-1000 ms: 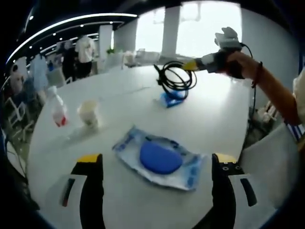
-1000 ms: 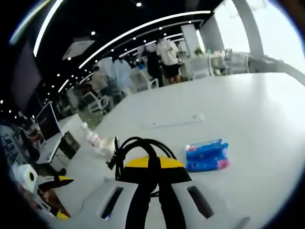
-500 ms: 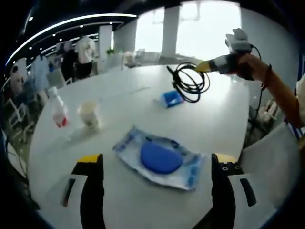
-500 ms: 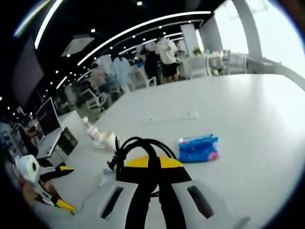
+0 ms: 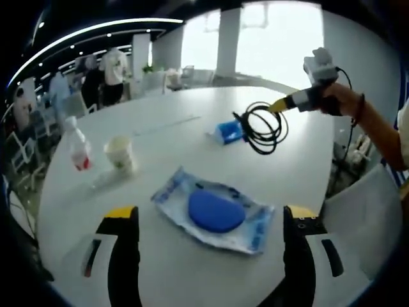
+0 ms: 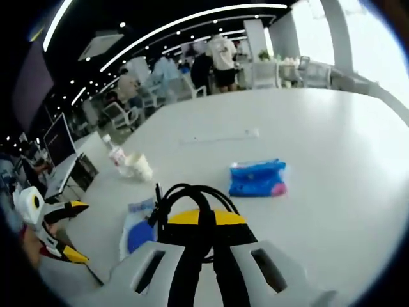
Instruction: Arrange the tabletop items into an orderly group along one side of the table until the central work area is clear of visible clutter.
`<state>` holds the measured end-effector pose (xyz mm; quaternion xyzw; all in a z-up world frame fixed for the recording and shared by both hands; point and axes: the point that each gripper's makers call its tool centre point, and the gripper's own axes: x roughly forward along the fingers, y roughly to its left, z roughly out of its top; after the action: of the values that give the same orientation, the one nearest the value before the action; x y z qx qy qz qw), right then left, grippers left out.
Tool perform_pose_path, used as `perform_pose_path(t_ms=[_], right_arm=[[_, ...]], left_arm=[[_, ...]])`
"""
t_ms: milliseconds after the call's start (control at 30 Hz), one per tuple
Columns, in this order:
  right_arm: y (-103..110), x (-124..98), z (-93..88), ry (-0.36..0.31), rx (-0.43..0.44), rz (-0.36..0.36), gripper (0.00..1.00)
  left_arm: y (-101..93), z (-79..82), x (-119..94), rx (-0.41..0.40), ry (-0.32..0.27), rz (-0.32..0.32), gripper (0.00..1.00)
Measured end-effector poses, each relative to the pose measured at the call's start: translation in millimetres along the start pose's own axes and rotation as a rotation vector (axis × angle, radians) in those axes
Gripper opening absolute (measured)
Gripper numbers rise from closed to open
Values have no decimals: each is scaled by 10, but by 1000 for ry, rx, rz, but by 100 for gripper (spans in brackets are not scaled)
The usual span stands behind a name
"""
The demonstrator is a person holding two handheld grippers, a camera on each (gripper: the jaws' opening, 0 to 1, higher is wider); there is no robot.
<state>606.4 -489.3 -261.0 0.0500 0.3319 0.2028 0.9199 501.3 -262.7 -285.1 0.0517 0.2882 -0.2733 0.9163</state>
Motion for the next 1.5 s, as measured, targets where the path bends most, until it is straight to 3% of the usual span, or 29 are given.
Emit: perform_pose_path(t_ms=[367, 600, 1100, 1500], right_arm=[[-43, 222, -240, 71, 57, 29, 4], [-151, 405, -402, 140, 36, -4, 4], [-309, 711, -500, 190, 70, -22, 5], [-559, 932, -600, 195, 5, -76, 6]], left_arm=[[41, -25, 5, -11, 9, 13, 90], [50, -25, -5, -16, 8, 16, 90], [52, -46, -3, -13, 18, 19, 89], [76, -95, 26, -26, 37, 26, 87]])
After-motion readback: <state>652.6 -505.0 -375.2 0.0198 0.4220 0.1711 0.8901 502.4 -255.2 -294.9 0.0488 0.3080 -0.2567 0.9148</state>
